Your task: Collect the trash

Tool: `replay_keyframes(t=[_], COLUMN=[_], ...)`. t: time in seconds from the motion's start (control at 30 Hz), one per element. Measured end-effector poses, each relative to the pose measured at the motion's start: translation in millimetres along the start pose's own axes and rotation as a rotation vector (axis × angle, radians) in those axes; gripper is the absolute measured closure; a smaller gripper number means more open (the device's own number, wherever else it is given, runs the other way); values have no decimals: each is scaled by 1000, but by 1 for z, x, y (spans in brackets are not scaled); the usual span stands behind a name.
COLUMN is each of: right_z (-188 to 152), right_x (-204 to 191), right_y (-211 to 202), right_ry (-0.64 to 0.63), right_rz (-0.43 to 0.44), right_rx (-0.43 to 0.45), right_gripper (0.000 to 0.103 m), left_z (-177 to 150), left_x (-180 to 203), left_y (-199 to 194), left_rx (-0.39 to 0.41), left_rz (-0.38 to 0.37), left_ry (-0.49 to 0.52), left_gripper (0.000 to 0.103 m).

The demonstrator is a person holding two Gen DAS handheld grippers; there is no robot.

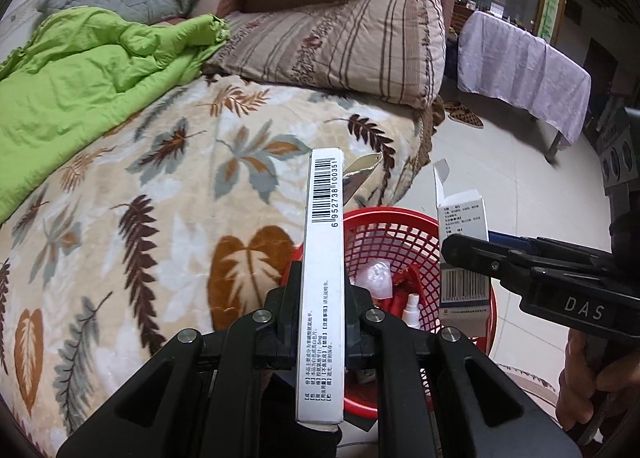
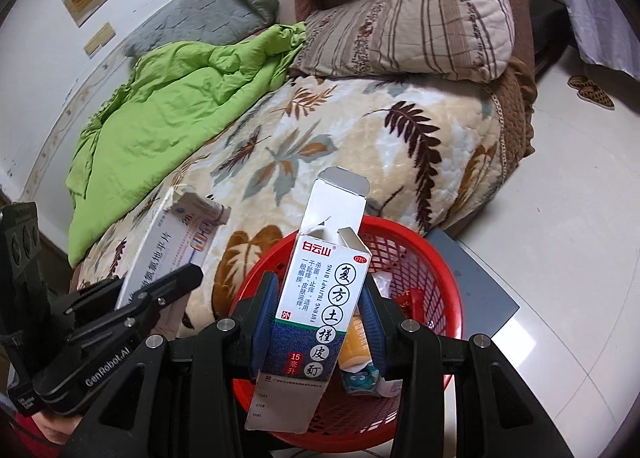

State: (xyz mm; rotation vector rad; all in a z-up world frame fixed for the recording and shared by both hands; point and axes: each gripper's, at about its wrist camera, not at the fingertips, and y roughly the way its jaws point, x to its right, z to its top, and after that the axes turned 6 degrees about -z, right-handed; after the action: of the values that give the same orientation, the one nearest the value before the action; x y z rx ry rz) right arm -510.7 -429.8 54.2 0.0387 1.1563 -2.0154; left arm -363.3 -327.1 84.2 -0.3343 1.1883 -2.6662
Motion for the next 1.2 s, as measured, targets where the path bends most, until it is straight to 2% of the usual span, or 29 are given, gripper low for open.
replay_keyframes(t=[0.47,0.63,0.67,0.73,0.8,0.87,0.93,1.0,1.2], right_z=[0,1,2,3,4,7,9,9,-1], right_x=[20,22,22,22,21,19,12,-2,-48], right_y=[7,4,2,-1,-6,-15,-27,-42,-73], right_ry=[51,57,55,53,55,56,52,36,64], right_rz=[-47,-61,-64,-72,-87,-124,-212,-317,-476], right_rx=[-18,-8,-4,7,20,50,105,169,341], right_gripper=[58,49,49,49,47,41,25,14,0], left_z=[4,3,3,4,4,4,4,1,-10], left_x=[13,18,18,18,15,12,7,-1,-31], left_y=[25,28,27,26,18,10,-2,-20,-67], left_rx=[-48,-55,-54,-47,-17,7,40,92,174], left_rz=[-63,-75,-75,-66,-48,-29,10,63,162], left_ry=[12,18,18,13,2,-1,4,4,-7], left_gripper=[90,89,86,64,54,51,36,24,16])
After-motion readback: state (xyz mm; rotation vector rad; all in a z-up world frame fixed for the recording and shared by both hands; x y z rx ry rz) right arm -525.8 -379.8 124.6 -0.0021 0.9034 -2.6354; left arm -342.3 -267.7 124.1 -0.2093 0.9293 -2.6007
